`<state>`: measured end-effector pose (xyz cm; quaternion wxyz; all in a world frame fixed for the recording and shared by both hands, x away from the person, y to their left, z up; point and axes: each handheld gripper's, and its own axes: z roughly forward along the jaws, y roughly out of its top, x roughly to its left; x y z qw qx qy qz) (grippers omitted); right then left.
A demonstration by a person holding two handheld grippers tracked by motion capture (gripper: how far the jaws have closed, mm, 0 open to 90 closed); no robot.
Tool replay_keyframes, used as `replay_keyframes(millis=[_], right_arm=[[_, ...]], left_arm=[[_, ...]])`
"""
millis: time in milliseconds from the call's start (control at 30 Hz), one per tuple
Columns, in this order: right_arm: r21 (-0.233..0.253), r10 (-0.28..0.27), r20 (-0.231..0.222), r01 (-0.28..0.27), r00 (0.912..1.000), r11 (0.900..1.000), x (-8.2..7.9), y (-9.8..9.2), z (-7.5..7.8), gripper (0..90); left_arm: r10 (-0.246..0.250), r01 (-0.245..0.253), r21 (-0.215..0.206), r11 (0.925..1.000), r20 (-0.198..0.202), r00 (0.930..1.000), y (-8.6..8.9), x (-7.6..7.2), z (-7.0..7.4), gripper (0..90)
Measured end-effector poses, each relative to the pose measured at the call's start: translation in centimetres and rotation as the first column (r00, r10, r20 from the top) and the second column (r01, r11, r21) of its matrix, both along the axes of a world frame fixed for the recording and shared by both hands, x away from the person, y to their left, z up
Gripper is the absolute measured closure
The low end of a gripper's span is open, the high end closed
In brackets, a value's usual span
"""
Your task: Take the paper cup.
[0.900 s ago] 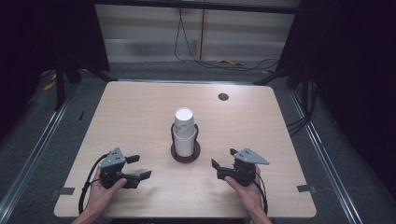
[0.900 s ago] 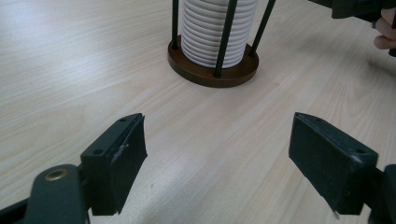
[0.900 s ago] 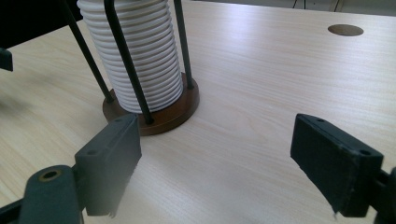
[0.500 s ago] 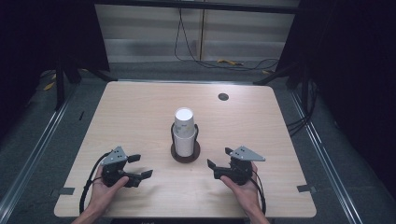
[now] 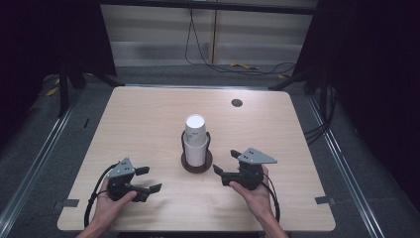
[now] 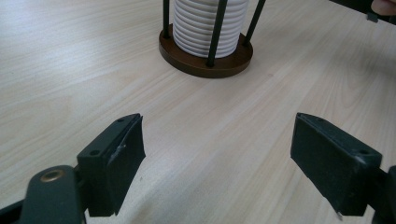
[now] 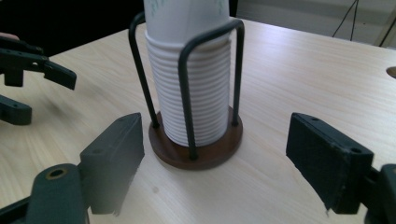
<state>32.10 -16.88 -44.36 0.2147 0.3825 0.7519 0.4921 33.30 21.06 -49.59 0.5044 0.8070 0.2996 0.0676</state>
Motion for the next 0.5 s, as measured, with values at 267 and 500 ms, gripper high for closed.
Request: replay_keyframes(millis=[267,500], right_arm=[[0.013,0.045,-0.01,-0.045,0.9989,0.999,0.7,0.2,1.7,19.1],[0.021,0.067,-0.022,-0.066,0.9975,0.998,1.5,0.3,2.8,20.6]], left_arm=[[-0.004,0.004,-0.009,1.0,-0.003,1.0,0.1,0.0,0.1,17.6],[-0.015,0.015,-0.004,0.9999,-0.008,0.9999,-0.2,0.0,-0.1,17.8]])
